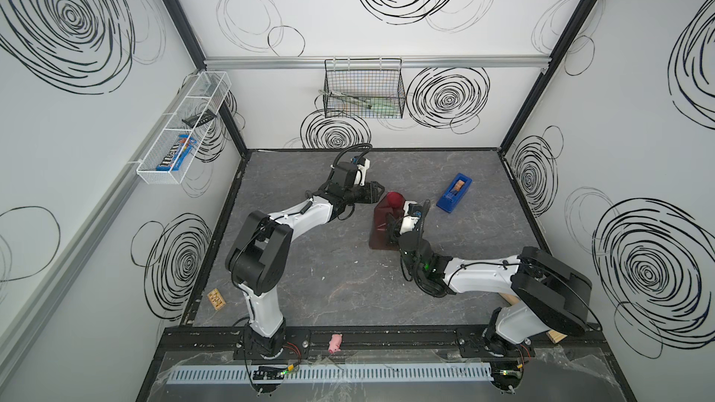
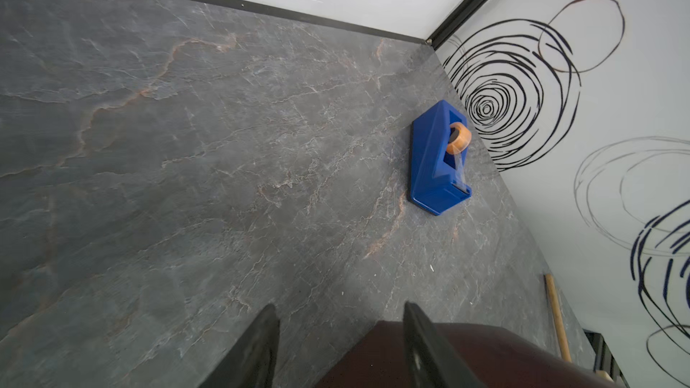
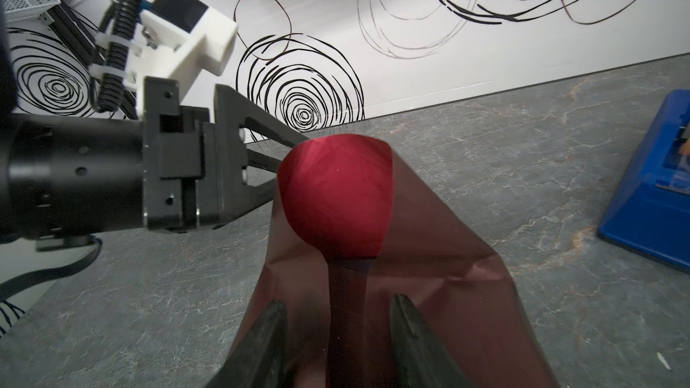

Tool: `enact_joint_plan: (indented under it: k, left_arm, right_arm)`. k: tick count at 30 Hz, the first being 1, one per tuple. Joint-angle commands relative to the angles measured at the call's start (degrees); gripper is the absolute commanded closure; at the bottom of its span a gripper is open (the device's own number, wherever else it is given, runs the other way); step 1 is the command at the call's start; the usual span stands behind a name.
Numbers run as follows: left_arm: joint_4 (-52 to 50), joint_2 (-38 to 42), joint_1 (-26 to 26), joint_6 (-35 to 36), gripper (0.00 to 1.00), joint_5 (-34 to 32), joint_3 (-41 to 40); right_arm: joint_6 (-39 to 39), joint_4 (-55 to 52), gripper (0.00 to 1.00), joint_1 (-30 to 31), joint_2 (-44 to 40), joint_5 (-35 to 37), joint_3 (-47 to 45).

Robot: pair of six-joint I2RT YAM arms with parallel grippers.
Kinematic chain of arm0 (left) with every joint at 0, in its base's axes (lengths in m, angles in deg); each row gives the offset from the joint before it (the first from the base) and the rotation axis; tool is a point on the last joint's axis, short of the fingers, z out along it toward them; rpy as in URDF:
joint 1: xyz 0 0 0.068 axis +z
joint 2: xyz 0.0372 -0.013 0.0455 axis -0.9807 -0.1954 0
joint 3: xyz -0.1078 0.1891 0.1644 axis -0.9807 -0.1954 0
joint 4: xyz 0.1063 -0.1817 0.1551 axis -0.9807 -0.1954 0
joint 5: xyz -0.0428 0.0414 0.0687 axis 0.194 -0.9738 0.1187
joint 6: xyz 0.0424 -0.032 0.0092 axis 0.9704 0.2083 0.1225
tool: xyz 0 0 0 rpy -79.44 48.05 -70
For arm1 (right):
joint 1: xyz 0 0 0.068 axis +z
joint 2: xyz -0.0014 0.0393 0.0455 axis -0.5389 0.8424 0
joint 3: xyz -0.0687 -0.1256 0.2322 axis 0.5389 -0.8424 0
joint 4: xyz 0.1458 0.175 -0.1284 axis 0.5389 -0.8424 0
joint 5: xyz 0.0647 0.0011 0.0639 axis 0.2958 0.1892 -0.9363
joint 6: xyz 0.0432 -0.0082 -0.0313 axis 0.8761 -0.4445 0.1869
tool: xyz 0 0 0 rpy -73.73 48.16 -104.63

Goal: Wrap a gift box in wrapping paper
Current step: Fold the seventh fold of the wrapping paper on the gift box, then fold the wrapping paper for the gift box.

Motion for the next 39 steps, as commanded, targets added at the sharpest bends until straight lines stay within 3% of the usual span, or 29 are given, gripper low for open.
enact_joint_plan:
  k: [1, 13, 30, 39]
  left_arm:
    - [1.8, -0.8, 0.6, 3.2, 0.43, 5.4, 2.4]
    - [-2.6, -3.1, -0.5, 7.7, 0.36, 13.1, 4.2]
    - [-10.9, -12.0, 2.8, 12.4, 0.22, 17.1, 17.2]
    - [-11.6, -8.1, 2.9, 14.2, 0.2, 20.3, 12.9]
  right_arm:
    - [5.9, -23.0, 0.5, 1.4, 8.3, -13.7, -7.1]
    - [5.2, -21.0, 0.49, 0.5, 9.0, -16.2, -7.6]
    - [4.7, -19.3, 0.48, -0.1, 9.4, -17.3, -7.9]
    - [4.7, -19.6, 0.48, -0.2, 9.7, -17.4, -7.6]
